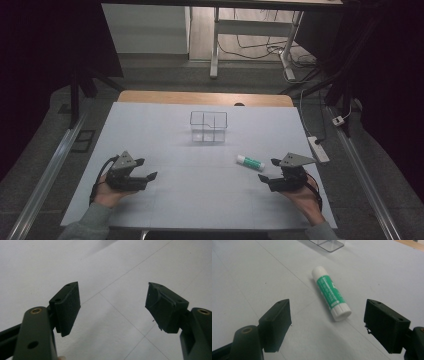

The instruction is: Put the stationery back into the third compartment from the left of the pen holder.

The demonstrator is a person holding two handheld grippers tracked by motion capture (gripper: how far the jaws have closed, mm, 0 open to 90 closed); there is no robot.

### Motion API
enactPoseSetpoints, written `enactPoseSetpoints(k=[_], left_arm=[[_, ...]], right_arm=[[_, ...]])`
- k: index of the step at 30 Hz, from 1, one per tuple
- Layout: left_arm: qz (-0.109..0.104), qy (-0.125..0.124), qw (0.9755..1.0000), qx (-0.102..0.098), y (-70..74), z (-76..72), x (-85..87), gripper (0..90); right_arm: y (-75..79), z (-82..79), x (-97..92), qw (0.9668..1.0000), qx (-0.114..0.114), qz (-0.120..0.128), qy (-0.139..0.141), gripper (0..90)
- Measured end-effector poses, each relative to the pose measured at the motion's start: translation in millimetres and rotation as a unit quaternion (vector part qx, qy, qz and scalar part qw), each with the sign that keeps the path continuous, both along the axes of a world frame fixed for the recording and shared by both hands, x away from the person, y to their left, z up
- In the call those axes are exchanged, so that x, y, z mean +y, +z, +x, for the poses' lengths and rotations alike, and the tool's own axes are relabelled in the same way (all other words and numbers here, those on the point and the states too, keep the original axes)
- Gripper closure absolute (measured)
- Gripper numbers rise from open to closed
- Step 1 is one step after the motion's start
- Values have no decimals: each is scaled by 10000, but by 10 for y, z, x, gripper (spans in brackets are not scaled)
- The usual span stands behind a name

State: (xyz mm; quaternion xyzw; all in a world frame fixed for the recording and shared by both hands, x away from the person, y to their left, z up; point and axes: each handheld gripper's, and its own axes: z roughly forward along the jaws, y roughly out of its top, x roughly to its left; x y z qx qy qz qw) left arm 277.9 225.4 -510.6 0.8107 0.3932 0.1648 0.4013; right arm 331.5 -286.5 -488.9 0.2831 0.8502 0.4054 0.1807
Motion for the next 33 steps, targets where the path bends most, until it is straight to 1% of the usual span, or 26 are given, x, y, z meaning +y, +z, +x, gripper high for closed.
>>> enactPoseSetpoints(k=[4,9,11,16,18,20,22,23,24,25,26,27,28,29,30,31,32,33], left_arm=[[9,6,10000,8,-4,2,-2,278],[25,9,10000,21,-10,7,-1,277],[39,8,10000,34,-16,12,-5,273],[69,-3,10000,54,-21,16,-9,271],[73,-3,10000,48,-19,15,-6,271],[57,0,10000,51,-19,17,-4,271],[61,-5,10000,50,-19,16,-5,271],[56,-11,10000,49,-18,15,-4,271],[53,-13,10000,49,-18,15,-4,271],[58,-20,10000,55,-18,15,-4,271],[60,-27,10000,60,-19,14,-6,271],[62,-33,10000,64,-20,14,-8,271],[69,-39,9999,67,-20,14,-10,270],[72,-47,9999,68,-20,13,-12,270],[74,-49,9999,69,-21,13,-13,269],[77,-50,9999,68,-21,13,-14,269],[75,-54,9999,68,-22,14,-16,269],[82,-56,9999,67,-23,14,-17,269]], right_arm=[[30,35,54,10000,12,-27,55,210],[63,113,146,9998,99,-74,131,202],[61,163,198,9996,106,-179,188,202],[65,217,255,9993,164,-247,221,207],[70,248,284,9991,253,-244,242,208],[82,300,342,9985,328,-296,314,214],[84,316,368,9984,352,-294,338,215],[88,334,395,9981,354,-340,359,218],[89,374,449,9975,385,-438,399,221],[89,374,449,9975,385,-438,399,221],[92,419,507,9968,417,-547,411,222],[92,419,507,9968,417,-547,411,222],[96,475,556,9962,423,-625,431,227],[96,475,556,9962,423,-625,431,227],[101,536,600,9957,477,-659,435,230],[101,536,600,9957,477,-659,435,230],[101,603,635,9950,581,-668,455,237],[101,603,635,9950,581,-668,455,237]])
